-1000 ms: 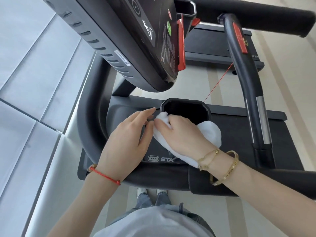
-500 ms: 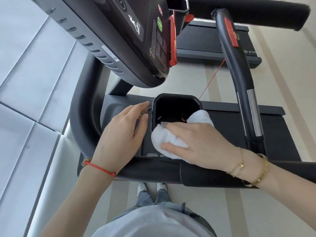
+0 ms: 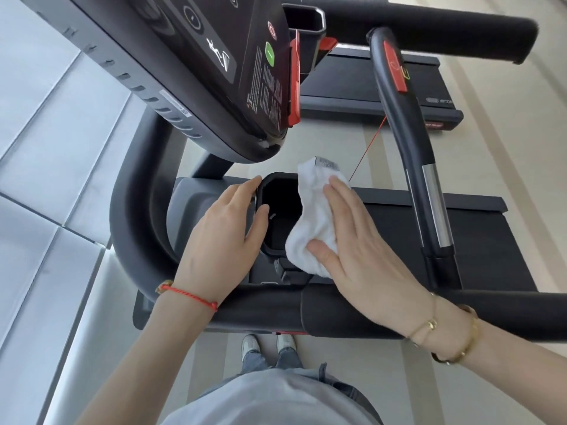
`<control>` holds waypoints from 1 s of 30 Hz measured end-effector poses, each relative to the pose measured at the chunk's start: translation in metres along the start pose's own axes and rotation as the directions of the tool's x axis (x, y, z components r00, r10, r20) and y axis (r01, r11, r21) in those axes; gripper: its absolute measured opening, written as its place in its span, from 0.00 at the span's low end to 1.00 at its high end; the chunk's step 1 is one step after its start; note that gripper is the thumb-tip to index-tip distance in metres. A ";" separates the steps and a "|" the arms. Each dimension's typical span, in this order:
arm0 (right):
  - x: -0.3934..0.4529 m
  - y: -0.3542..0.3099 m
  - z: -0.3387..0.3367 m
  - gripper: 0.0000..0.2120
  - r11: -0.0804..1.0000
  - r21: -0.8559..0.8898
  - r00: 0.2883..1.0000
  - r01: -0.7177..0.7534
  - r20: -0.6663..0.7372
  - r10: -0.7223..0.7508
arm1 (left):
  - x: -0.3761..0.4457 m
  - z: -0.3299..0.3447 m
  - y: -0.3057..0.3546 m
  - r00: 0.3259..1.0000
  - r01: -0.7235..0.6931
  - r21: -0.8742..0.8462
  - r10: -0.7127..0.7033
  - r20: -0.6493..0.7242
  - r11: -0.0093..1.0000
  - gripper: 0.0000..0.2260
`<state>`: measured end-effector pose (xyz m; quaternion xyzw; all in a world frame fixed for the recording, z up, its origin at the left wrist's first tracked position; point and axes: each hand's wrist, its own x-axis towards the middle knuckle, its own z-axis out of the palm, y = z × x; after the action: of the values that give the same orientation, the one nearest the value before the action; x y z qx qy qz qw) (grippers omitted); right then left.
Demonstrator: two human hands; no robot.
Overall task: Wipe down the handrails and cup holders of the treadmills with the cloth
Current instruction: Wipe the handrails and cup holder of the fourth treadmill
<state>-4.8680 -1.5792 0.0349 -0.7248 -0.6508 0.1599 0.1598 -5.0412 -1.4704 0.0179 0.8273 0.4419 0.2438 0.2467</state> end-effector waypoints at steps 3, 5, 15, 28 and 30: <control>0.029 0.007 -0.004 0.33 0.999 0.053 1.000 0.002 -0.013 -0.001 | -0.001 0.003 0.000 1.000 0.015 -0.006 -0.015 -0.001 1.000 0.21; 0.050 0.013 -0.011 0.31 0.994 0.112 1.000 0.021 -0.007 -0.021 | -0.003 0.005 0.000 1.000 0.012 -0.005 -0.012 -0.001 1.000 0.22; 0.061 0.032 -0.013 0.28 0.973 0.210 0.995 0.094 0.013 -0.099 | -0.004 0.009 -0.003 1.000 0.014 0.015 -0.014 0.003 1.000 0.24; 0.077 0.045 -0.017 0.27 0.978 0.159 0.987 0.139 0.056 -0.149 | -0.002 0.009 -0.005 1.000 -0.006 -0.008 0.006 -0.004 1.000 0.24; 0.086 0.037 -0.019 0.28 0.977 0.081 0.974 0.196 0.096 -0.203 | -0.002 0.009 -0.004 1.000 -0.009 -0.014 0.009 -0.005 1.000 0.23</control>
<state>-4.8176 -1.4978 0.0338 -0.6403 -0.7216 0.2037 0.1668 -5.0389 -1.4720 0.0078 0.8269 0.4370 0.2501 0.2502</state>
